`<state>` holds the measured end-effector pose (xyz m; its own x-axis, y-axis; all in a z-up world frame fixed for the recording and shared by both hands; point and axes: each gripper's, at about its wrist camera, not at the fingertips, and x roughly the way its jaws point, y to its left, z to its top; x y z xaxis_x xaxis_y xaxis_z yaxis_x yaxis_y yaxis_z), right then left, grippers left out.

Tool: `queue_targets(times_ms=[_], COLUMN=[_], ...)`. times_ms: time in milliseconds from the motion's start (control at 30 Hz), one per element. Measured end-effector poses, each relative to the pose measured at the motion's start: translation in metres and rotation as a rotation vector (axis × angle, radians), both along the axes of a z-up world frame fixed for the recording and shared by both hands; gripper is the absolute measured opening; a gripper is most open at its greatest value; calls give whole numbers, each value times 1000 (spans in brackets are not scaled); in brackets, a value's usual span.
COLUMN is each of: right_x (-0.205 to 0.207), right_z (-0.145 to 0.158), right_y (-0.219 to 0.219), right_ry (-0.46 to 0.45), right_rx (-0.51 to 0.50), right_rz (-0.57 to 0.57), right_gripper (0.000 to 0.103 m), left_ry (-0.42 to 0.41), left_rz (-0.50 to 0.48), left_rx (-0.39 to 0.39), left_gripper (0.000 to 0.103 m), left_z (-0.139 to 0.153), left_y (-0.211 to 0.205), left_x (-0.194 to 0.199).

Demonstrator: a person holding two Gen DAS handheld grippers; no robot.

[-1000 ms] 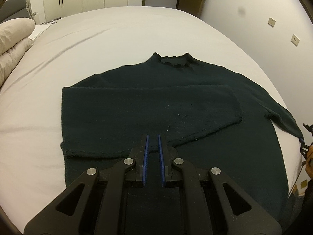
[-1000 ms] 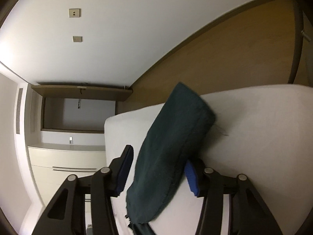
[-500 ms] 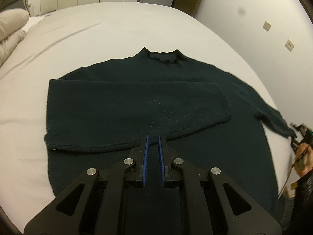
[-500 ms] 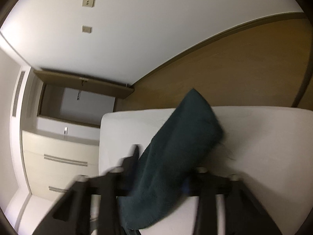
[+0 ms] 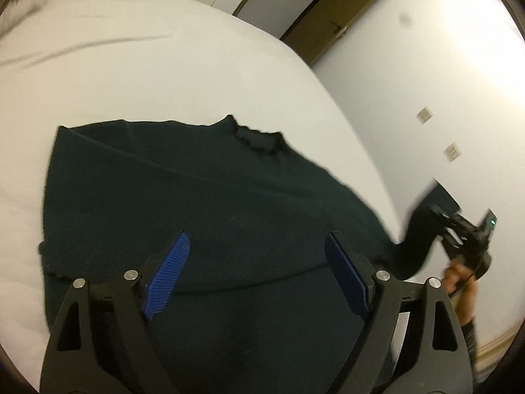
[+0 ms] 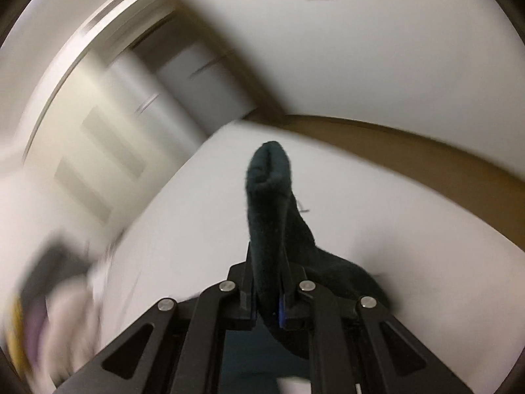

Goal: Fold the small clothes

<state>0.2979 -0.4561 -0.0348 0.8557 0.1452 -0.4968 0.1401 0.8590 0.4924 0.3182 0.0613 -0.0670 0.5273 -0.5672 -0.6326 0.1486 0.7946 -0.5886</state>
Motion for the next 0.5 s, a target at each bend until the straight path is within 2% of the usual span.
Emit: queue_targets(times_ms=[100,167,267,367,500], right_x=[37,48,46,36,34], right_z=[-4,-15,-34,-64,-96], right_y=[114,175,228,260,278], right_ry=[7,17,36,90,147], right_rx=[-118,-187,-238,-290,-314], right_rz=[252,360,438,486,504], right_gripper=[10,10,10,10,10], left_ry=[46,86,130,181,251], left_rz=[12,15,11,16,26], left_rx=[-145,-247,-373,-462,-515], left_gripper=[85,85,85,85,85], left_z=[-8,-17,-28,-41,-63], left_y=[15,24,31,36,34], left_x=[14,24,36,47,56])
